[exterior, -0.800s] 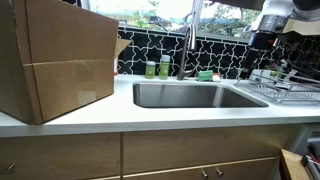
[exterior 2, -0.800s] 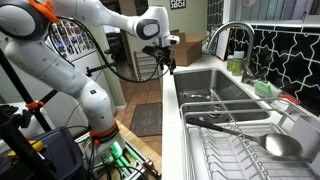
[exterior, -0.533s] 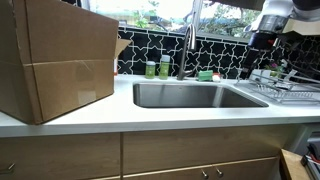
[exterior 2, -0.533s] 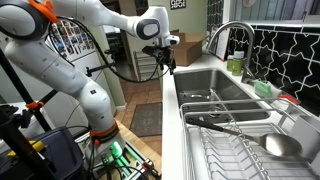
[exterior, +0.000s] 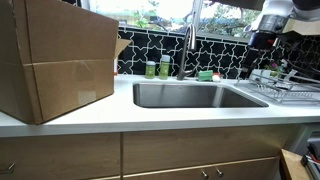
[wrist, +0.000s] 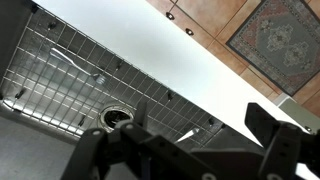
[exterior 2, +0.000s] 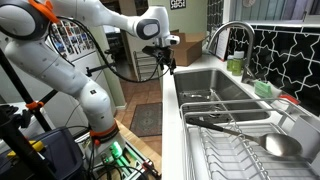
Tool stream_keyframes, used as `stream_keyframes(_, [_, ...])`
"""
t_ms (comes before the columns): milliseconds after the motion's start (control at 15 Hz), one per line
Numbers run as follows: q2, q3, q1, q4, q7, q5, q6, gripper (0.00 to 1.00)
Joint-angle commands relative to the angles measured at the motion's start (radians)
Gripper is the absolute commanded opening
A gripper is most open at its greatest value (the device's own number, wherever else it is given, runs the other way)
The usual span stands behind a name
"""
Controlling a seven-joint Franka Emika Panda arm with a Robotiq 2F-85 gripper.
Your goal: Open the tap using the faucet, remove the green sponge from the sponge holder and wet it on the tap before putting it in the sponge holder
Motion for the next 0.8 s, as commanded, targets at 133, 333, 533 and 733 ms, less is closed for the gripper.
stream_keyframes(133, [0.153, -0.040, -0.107, 0.161, 0.063, -0.053, 0.189, 1.00])
stream_keyframes(333, [0.280, -0.067, -0.155, 0.286, 0.057, -0.116, 0.306, 1.00])
stream_keyframes(533, [0.240, -0.074, -0.144, 0.263, 0.038, -0.086, 0.286, 1.00])
stream_keyframes(733, [0.241, -0.069, -0.142, 0.262, 0.039, -0.086, 0.286, 1.00])
